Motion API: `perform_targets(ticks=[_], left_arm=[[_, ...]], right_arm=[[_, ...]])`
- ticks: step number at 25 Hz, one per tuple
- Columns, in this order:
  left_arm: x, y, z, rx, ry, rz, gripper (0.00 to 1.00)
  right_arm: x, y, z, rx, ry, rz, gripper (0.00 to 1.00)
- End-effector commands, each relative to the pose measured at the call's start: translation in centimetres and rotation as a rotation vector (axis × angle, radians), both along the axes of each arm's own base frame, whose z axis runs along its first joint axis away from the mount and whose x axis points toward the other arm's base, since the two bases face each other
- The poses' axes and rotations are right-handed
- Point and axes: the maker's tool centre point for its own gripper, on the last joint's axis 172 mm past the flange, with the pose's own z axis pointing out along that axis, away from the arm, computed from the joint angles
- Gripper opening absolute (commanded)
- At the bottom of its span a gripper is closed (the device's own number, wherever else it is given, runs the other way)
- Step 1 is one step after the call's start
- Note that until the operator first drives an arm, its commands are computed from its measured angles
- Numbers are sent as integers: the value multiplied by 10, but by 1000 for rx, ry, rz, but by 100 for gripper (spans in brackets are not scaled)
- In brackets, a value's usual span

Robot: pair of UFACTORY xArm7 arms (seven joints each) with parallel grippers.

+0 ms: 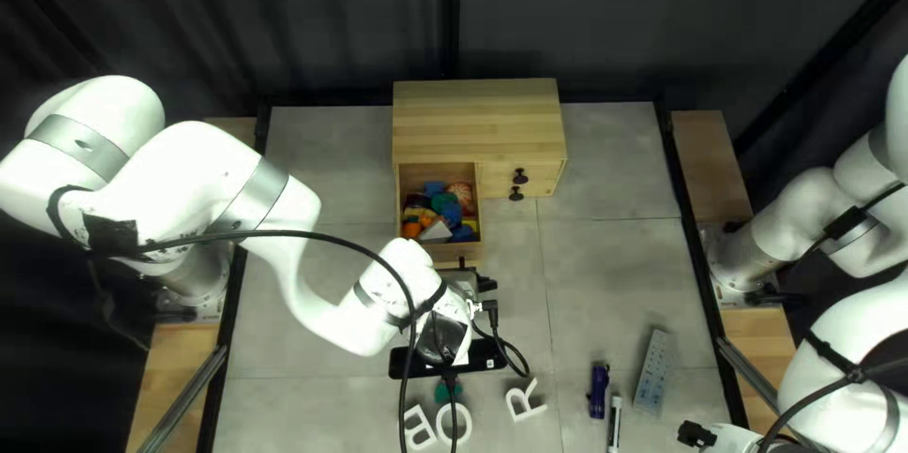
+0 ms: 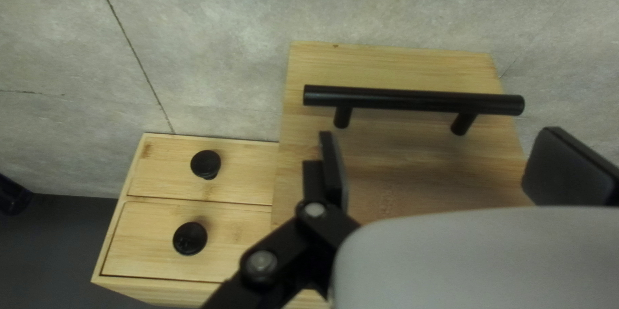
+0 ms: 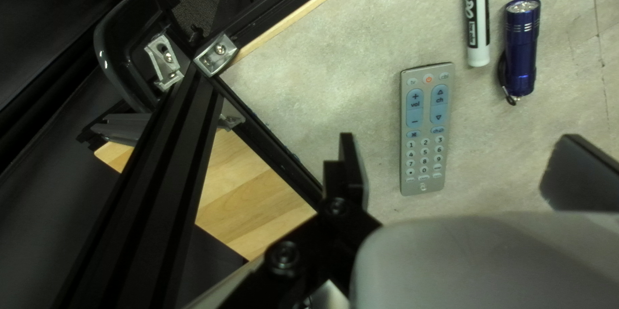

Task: Open drawers and place objects into drawer and close

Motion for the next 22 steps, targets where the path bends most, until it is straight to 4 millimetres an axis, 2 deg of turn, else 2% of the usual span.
perform_targets(ticks=[1,22], left_arm=[[0,2,1,10,5,17,100],[-6,23,-4,21,4,24,100]], right_arm=[[0,0,0,0,0,0,100],[0,0,0,0,0,0,100]])
